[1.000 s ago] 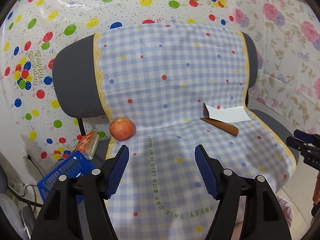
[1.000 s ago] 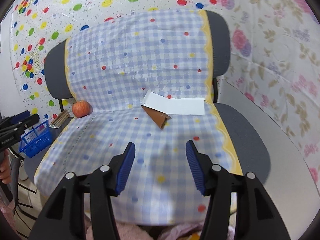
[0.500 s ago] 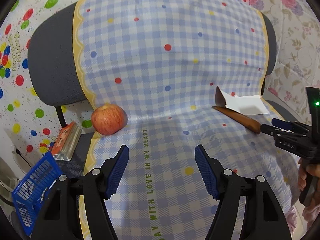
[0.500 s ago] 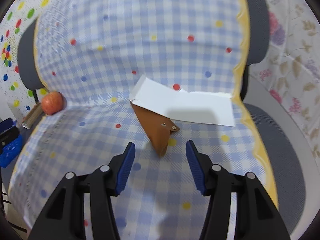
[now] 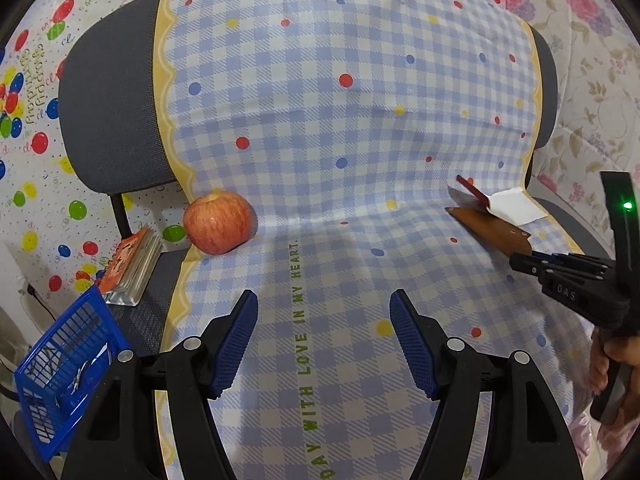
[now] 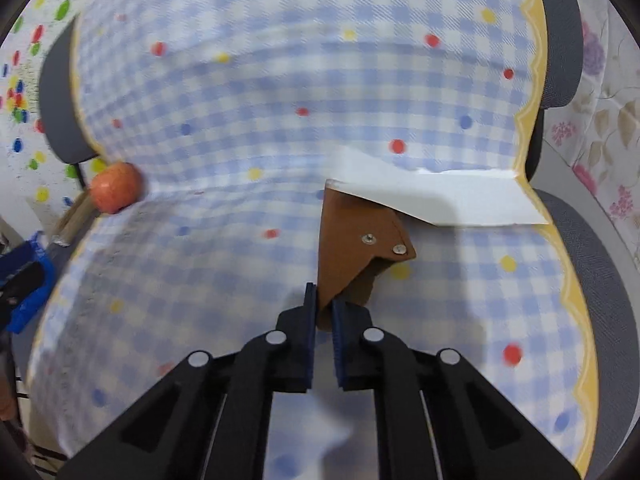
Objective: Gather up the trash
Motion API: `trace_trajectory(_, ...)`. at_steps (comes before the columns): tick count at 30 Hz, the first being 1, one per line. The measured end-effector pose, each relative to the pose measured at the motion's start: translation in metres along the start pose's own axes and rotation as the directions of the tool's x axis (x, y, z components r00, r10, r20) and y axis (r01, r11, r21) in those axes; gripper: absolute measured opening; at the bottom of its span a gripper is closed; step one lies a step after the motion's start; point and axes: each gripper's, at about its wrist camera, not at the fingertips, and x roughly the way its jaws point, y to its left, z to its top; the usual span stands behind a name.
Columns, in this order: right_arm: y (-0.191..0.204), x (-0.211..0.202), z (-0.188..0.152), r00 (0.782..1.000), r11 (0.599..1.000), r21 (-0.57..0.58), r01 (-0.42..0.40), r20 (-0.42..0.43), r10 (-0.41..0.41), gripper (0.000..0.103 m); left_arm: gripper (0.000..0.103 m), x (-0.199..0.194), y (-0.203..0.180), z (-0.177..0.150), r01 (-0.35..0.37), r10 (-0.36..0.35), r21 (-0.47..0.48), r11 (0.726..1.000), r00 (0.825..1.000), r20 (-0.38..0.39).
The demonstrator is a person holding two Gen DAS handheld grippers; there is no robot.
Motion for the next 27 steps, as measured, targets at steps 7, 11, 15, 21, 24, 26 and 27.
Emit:
trace_trajectory(7, 0.054, -0.031, -0.016, 0.997, 0.998, -0.015, -0.064, 0.031, 0.065, 0.007, 0.069, -0.019, 0.003, -0.01, -0.006, 0.006, -0.001, 1.0, 1.0, 0.015)
trace_trajectory(11, 0.08, -0.029, -0.023, 0.996, 0.996, -0.03, -0.086, 0.001, 0.087, 0.008, 0.069, -0.025, 0.007, -0.015, -0.014, 0.014, -0.009, 1.0, 1.0, 0.013)
trace_trajectory(15, 0.083, -0.028, -0.029, 0.978, 0.979, 0.003, -0.206, -0.034, 0.206, 0.027, 0.069, -0.027, 0.011, -0.018, -0.022, 0.022, -0.017, 1.0, 1.0, 0.008)
trace_trajectory(21, 0.054, -0.053, -0.023, 0.991, 0.993, 0.003, -0.12, 0.06, 0.119, 0.04, 0.069, -0.019, 0.011, -0.017, -0.019, 0.019, -0.021, 1.0, 1.0, 0.0)
trace_trajectory(24, 0.027, -0.046, -0.013, 0.997, 0.998, 0.027, -0.055, 0.062, 0.053, 0.04, 0.069, -0.01, 0.006, -0.016, -0.008, 0.008, -0.019, 1.0, 1.0, -0.01)
trace_trajectory(26, 0.013, -0.036, -0.006, 0.998, 0.999, 0.03, -0.013, 0.058, 0.011, 0.04, 0.069, -0.006, 0.004, -0.015, -0.006, 0.005, -0.016, 1.0, 1.0, -0.015)
trace_trajectory(27, 0.005, -0.028, 0.0, 0.998, 1.0, 0.025, 0.009, 0.056, -0.011, 0.04, 0.069, -0.003, 0.002, -0.015, -0.004, 0.004, -0.012, 1.0, 1.0, -0.02)
